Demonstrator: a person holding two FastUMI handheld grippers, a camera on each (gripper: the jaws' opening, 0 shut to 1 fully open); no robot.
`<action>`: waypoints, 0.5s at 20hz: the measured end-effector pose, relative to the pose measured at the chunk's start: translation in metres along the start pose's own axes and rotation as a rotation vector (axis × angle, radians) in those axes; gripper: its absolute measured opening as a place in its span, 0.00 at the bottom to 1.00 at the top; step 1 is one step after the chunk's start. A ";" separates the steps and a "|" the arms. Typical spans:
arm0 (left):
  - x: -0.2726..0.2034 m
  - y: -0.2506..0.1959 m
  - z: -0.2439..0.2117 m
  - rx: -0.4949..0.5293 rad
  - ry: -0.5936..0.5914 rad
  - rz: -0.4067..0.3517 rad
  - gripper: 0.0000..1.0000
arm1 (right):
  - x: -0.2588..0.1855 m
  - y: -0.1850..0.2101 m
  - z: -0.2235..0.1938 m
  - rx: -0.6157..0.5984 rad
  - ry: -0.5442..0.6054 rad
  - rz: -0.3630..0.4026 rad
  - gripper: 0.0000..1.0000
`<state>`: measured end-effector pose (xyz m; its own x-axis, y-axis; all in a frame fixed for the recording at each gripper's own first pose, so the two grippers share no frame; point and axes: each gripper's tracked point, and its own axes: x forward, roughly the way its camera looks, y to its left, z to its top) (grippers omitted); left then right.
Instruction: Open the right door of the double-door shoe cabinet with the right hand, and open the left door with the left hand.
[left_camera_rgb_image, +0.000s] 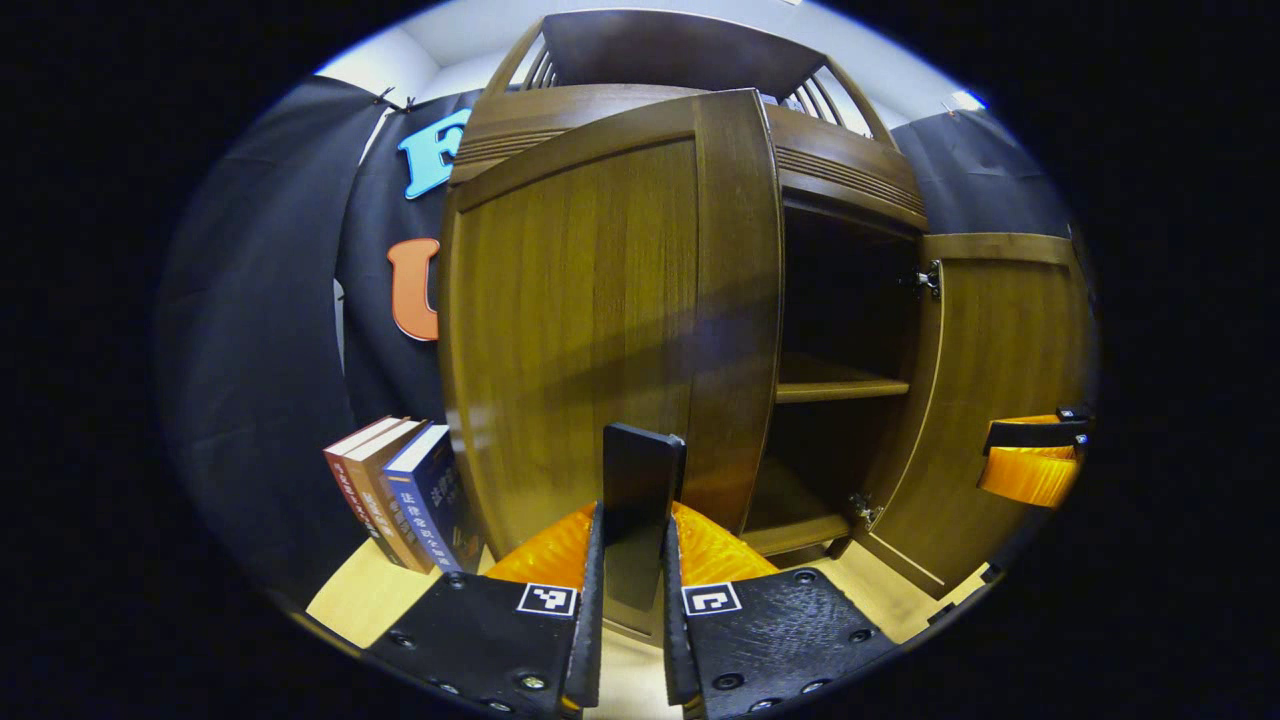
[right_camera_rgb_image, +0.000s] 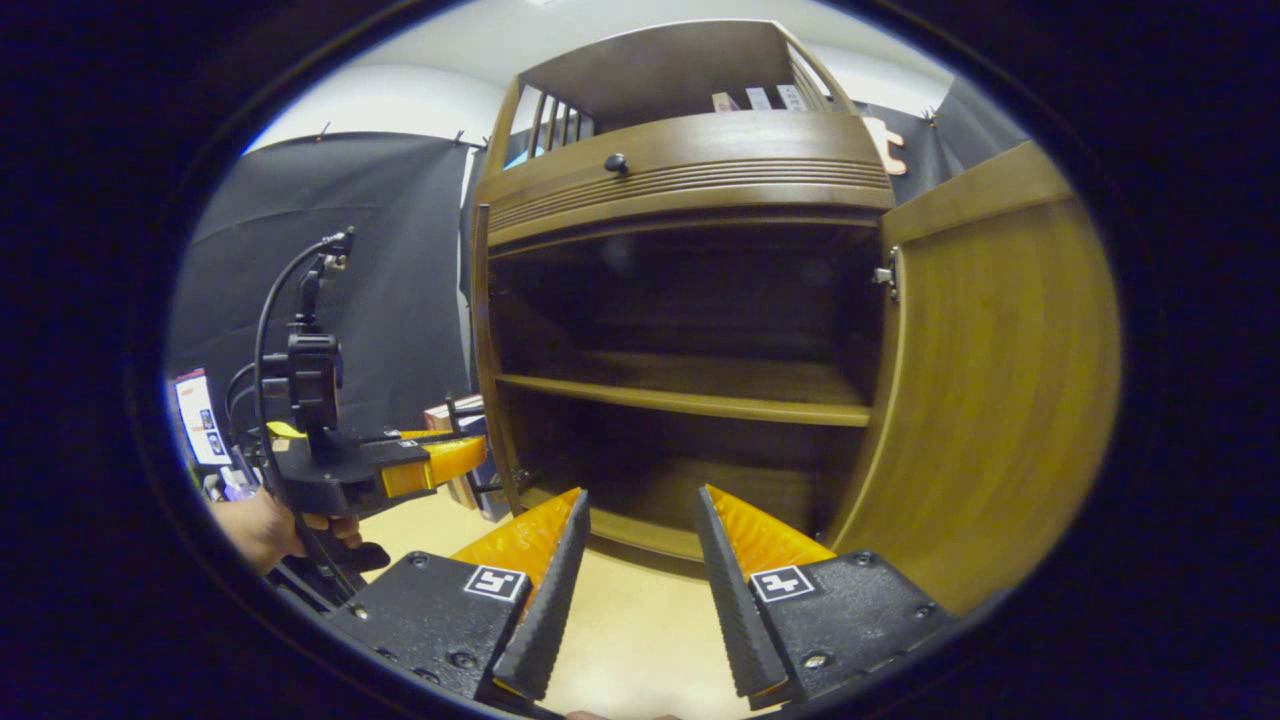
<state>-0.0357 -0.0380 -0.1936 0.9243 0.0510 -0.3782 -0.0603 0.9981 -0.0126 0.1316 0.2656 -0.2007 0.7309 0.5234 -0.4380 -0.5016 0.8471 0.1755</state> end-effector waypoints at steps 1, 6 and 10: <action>-0.005 0.005 -0.002 -0.001 0.002 0.011 0.24 | 0.003 0.005 0.001 -0.001 0.000 0.014 0.68; -0.028 0.029 -0.005 -0.013 0.003 0.075 0.24 | 0.008 0.024 -0.001 -0.022 0.006 0.048 0.68; -0.044 0.047 -0.009 -0.074 0.006 0.103 0.24 | 0.009 0.038 -0.001 -0.021 0.004 0.088 0.68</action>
<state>-0.0826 0.0060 -0.1859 0.9095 0.1528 -0.3866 -0.1828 0.9823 -0.0418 0.1187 0.3024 -0.1986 0.6822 0.5951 -0.4249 -0.5730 0.7960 0.1949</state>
